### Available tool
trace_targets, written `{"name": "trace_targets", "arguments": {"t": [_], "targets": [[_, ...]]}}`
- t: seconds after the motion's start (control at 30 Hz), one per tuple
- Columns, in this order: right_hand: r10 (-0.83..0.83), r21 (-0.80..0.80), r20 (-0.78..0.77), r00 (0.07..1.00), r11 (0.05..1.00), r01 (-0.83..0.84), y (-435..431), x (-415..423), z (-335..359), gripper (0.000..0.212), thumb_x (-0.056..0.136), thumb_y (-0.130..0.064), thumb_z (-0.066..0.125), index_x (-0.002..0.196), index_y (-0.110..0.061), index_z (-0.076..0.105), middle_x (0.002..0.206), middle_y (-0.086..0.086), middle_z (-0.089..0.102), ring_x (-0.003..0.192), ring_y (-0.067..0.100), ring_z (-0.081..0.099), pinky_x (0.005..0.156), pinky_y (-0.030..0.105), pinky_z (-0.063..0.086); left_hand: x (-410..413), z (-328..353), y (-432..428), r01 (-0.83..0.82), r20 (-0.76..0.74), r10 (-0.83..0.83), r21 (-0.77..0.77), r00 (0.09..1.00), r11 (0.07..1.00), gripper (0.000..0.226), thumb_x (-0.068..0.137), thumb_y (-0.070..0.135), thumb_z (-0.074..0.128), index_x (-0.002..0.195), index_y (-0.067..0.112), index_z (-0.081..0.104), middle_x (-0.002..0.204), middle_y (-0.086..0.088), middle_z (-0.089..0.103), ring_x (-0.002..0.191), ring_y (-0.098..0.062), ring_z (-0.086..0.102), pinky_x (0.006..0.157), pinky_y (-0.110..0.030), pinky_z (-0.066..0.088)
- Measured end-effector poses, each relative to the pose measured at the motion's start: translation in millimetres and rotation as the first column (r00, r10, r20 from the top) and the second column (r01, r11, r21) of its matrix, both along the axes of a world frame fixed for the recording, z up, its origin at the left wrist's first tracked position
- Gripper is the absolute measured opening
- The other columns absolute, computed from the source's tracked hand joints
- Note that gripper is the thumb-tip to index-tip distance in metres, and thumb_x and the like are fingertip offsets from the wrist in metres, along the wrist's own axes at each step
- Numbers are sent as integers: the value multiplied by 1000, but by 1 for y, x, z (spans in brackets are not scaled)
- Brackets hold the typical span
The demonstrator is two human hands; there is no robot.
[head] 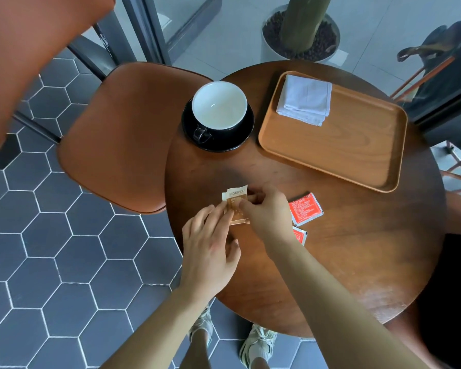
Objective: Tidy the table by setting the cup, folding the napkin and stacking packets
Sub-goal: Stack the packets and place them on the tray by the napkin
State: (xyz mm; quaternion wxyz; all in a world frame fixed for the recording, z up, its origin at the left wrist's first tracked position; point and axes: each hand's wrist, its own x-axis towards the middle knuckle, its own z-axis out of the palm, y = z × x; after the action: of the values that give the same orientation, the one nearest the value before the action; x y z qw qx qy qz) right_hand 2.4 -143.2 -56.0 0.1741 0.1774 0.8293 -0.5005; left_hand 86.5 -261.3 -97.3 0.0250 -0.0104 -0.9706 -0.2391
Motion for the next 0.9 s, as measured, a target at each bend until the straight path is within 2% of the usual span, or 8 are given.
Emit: {"name": "trace_targets", "arguments": {"t": [0.1,0.27,0.33,0.43,0.5,0.6,0.73,0.9], "targets": [[-48,-129,87,995,990,59,2,1,2,19,90,-29,70,97,-12,75,85,5,76,83,25,73,79,47,60,2,-2,1,-15,4,15,26,1000,1000,62,80,27,63,141,16,53,150,1,51,138,-24,43,112,-41,32],[-77,-304,194,978,943,134,2,11,8,16,91,-19,70,77,-20,78,74,3,77,60,11,68,55,22,50,4,-2,2,-30,4,29,91,1000,995,68,78,24,65,144,14,51,153,2,48,142,-22,39,115,-41,30],[-43,-194,118,992,979,66,-1,16,5,18,90,-19,69,76,-25,77,74,-3,76,62,8,69,55,25,52,6,-1,1,-11,7,10,111,1000,994,70,77,22,67,145,14,50,153,1,48,143,-22,38,116,-42,30],[53,22,-61,997,998,-51,-4,22,4,10,88,-20,69,91,-24,78,79,-15,74,76,3,68,66,24,54,8,1,-2,-11,-12,13,179,1000,984,67,77,16,69,142,10,53,148,-3,52,142,-25,42,114,-48,34],[54,40,-136,989,998,-49,-1,23,5,10,87,-18,70,94,-24,75,78,-24,68,79,-3,66,70,17,51,6,5,-4,-64,-37,77,274,996,960,59,80,15,66,137,7,57,140,-5,58,135,-28,49,109,-51,40],[57,-2,-231,971,998,-59,9,20,11,22,85,-9,71,93,-30,73,80,-24,70,80,-6,67,71,8,48,-4,14,-5,-141,-21,163,412,986,900,51,88,20,65,136,6,57,128,-3,64,121,-23,58,102,-44,48],[16,-166,-203,979,985,-50,19,14,18,37,81,5,71,103,-25,73,93,-10,77,89,4,71,85,24,58,-28,29,4,-254,163,195,590,967,767,50,96,38,61,140,15,56,123,6,68,107,-9,66,86,-27,57],[-64,-233,-132,989,972,32,24,11,17,29,84,-2,74,110,-14,74,97,-2,78,91,13,73,89,41,59,-46,33,17,-302,163,258,627,952,718,30,94,25,69,124,20,70,107,13,75,94,4,69,75,-10,54]]}}
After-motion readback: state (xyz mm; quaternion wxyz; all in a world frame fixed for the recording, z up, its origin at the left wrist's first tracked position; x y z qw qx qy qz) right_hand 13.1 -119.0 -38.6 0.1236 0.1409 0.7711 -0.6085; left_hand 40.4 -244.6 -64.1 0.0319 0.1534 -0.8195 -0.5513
